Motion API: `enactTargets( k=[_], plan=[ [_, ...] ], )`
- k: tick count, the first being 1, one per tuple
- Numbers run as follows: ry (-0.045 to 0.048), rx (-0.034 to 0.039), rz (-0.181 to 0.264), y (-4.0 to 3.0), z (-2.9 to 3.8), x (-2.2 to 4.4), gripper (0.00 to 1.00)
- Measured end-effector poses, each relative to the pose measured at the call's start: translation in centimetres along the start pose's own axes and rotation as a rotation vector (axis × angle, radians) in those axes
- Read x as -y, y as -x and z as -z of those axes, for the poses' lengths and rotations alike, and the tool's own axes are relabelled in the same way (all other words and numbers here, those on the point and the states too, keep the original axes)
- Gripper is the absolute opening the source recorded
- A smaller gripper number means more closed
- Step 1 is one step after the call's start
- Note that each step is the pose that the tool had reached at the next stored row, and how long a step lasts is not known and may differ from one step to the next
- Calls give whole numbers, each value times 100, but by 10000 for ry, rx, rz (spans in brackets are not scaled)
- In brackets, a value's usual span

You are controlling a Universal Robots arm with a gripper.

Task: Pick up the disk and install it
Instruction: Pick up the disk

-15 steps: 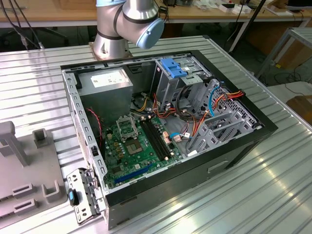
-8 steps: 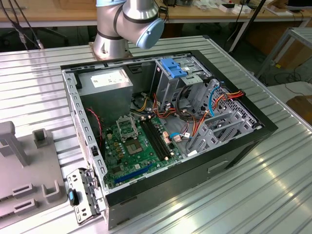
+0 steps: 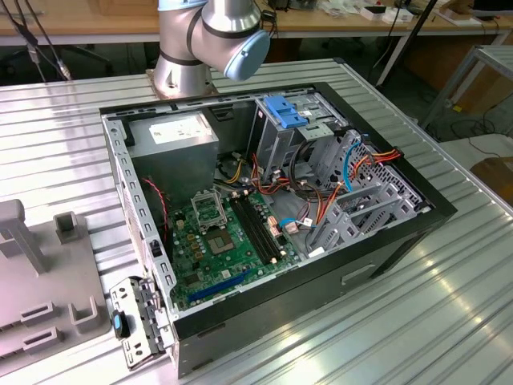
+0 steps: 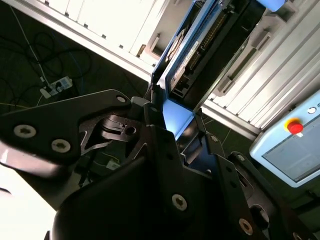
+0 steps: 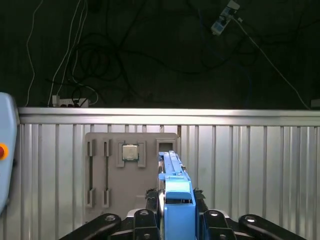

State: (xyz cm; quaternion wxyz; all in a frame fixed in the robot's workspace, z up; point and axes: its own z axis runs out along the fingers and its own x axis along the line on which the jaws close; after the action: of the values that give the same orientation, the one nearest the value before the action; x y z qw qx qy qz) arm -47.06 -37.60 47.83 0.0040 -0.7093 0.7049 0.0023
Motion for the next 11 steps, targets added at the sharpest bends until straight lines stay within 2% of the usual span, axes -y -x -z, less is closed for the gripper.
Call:
enactTargets(
  k=[1,2,6,11],
  plan=[
    [0,0,0,0,29,0,37],
    [2,-1,0,1,85,1,37],
    [-1,0,0,2,182,0,37],
    [0,0,0,3,369,1,37]
  ],
)
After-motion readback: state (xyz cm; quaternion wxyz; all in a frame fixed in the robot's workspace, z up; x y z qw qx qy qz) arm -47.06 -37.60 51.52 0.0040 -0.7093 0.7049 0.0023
